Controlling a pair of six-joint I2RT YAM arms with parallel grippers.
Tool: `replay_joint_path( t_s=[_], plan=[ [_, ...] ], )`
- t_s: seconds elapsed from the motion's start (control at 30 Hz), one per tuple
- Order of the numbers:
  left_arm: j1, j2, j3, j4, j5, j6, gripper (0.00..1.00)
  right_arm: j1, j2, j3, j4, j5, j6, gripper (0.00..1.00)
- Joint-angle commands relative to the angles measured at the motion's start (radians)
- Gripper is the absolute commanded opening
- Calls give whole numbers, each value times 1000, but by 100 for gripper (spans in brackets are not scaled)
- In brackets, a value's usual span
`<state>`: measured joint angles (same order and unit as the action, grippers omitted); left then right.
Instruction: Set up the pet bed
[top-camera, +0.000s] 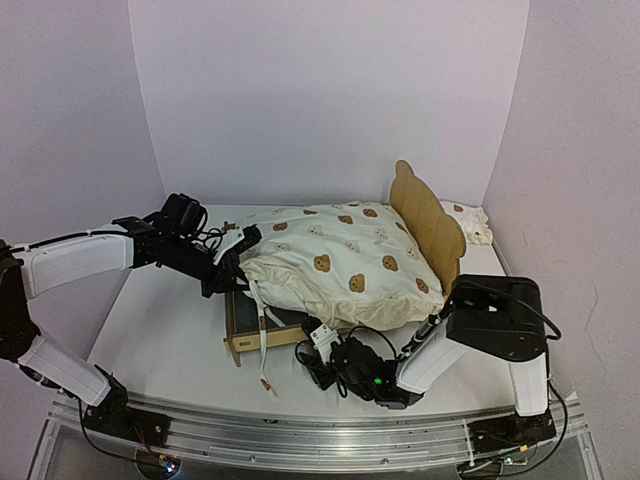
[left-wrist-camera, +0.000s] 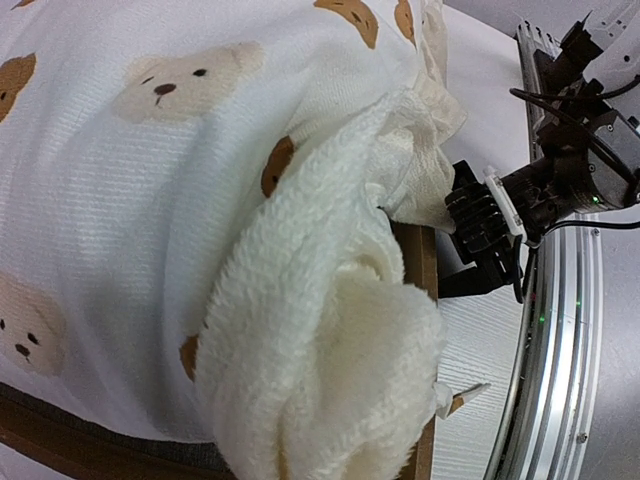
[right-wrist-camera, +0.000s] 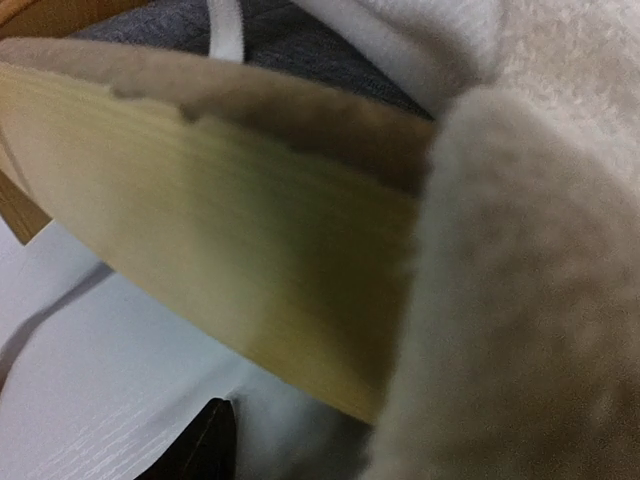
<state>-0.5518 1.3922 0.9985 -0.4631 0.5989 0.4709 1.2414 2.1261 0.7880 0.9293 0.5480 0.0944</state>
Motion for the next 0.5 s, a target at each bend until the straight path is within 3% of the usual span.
replay_joint_path(
  t_s=[0.0,0.07,0.27,0.37,0.47],
  plan=[
    [-3,-10,0,7,6,2,0,-17,68,61,148,48,-17,52],
    [-3,-9,0,8,6,2,0,-22,87,83,151,30,-20,49],
    [-3,-11,5,-10,2,16,0,-27,49,24,149,-51,-14,1],
    [-3,-16,-6,-45,8,63,0,-16,-33,-64,70,-120,34,0],
    [-4,-29,-31,-119,-7,183,0,31,-178,-119,-184,-211,51,0]
  ],
)
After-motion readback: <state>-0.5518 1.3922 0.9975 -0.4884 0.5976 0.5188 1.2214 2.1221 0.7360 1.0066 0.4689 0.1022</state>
